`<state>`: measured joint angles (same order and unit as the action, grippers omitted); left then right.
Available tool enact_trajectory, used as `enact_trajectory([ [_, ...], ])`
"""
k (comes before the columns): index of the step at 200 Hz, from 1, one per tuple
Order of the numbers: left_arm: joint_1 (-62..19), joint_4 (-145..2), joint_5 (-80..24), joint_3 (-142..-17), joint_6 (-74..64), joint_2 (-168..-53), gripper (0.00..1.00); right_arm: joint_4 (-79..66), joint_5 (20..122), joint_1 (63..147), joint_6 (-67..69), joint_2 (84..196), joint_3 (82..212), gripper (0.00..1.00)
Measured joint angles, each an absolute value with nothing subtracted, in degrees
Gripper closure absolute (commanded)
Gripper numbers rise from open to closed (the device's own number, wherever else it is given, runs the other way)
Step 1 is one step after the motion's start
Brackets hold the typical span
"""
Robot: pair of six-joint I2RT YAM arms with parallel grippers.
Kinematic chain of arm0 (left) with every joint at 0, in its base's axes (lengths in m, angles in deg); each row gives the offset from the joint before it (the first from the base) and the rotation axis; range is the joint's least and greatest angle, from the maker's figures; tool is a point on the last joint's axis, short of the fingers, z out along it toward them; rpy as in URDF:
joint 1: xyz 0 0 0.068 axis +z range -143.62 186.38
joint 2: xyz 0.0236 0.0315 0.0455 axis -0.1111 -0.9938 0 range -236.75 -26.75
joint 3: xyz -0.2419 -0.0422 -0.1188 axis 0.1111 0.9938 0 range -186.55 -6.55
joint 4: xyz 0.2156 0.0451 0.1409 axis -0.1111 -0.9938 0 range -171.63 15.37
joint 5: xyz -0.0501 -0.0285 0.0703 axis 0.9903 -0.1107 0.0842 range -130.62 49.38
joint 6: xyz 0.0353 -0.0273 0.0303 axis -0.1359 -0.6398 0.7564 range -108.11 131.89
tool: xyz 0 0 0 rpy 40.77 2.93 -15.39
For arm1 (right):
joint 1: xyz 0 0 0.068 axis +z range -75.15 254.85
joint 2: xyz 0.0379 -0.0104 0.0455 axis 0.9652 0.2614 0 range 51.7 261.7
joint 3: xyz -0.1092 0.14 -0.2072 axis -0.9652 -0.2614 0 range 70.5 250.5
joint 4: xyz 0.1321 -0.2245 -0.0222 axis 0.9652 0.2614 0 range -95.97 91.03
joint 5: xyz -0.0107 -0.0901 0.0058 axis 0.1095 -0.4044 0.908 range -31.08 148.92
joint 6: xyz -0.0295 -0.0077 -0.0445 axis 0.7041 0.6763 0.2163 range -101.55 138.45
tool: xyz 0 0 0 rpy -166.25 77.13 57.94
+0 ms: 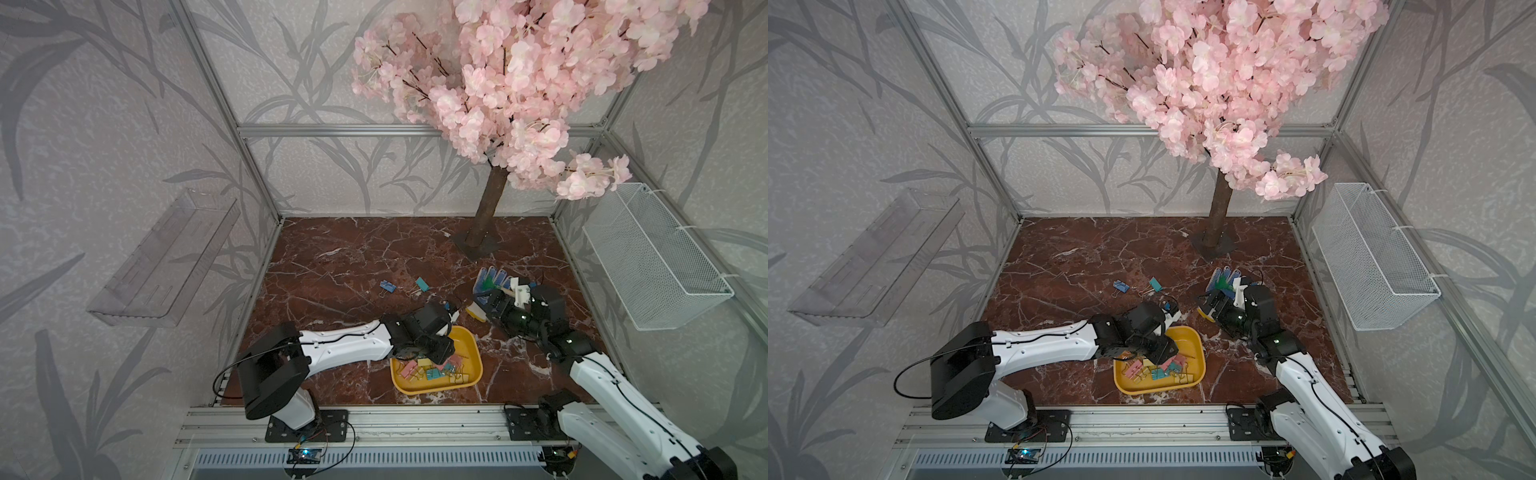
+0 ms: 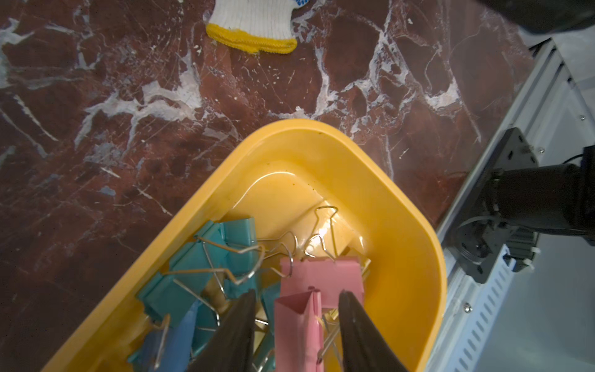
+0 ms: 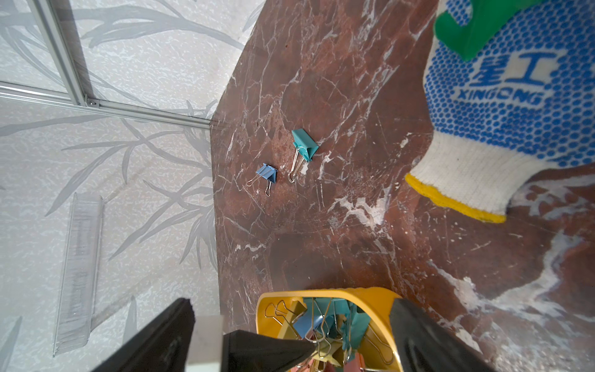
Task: Put the binder clips in the storage box
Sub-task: Place the binder clip in the storage box, then pick up the binder clip at the center of the board.
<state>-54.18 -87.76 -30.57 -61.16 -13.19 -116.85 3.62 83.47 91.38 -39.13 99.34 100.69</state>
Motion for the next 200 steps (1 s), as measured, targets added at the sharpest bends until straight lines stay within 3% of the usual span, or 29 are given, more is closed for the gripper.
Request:
enact_trajectory([
  [47,-47.6,-87.2,-34.2,-60.9,-15.3,-107.3,0.49,6.8,82.8,93.9,-33.6,104.2,108.1,0.01],
  [81,-27.0,-85.3,-33.3,-62.7,-16.1,-95.7,0.39,11.8,78.8,102.5,-27.0,116.3,120.3,0.02],
  [101,-13.5,-85.6,-31.5,-68.0,-13.7,-97.1,0.32,14.7,76.5,106.4,-22.2,127.1,130.0,0.05],
  [120,-6.5,-85.4,-28.9,-72.1,-10.2,-101.2,0.19,16.0,74.2,108.4,-17.2,136.7,136.7,0.08],
  [133,-4.0,-85.1,-27.7,-72.7,-7.7,-103.8,0.07,17.3,72.7,108.8,-13.6,142.4,140.3,0.10],
  [148,-2.5,-84.6,-26.6,-71.4,-4.3,-106.6,0.00,19.6,70.9,108.8,-8.6,148.9,144.6,0.13],
  [200,-2.1,-80.0,-23.5,-59.8,0.4,-107.7,0.00,30.1,67.0,108.8,8.1,167.0,160.2,0.25],
])
